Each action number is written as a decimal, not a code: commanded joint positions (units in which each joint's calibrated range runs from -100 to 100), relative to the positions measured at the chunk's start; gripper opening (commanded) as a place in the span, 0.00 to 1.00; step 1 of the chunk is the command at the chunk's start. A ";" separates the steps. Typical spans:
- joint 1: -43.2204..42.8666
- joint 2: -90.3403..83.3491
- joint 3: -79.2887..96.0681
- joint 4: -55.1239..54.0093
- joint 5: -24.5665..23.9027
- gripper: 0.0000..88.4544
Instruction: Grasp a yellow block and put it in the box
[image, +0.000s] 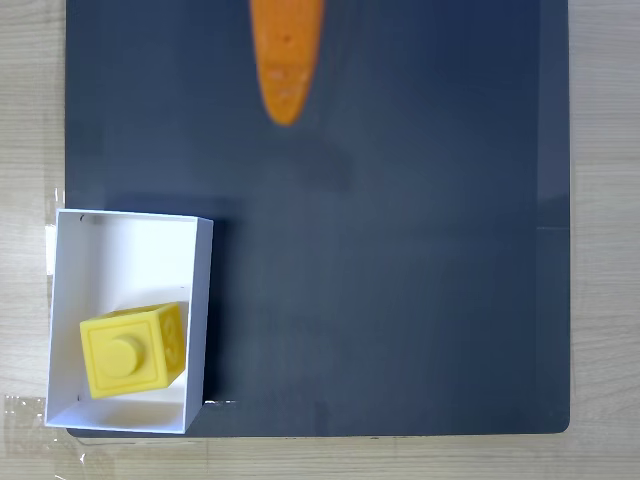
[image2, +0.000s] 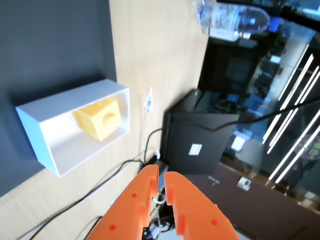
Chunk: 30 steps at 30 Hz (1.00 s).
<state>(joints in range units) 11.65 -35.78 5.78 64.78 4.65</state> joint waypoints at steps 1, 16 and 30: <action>-2.56 -13.21 11.45 0.41 0.34 0.02; -3.49 -63.71 73.14 4.94 0.28 0.02; -3.32 -63.12 86.08 9.31 0.34 0.02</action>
<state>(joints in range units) 8.86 -98.82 91.69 74.04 4.65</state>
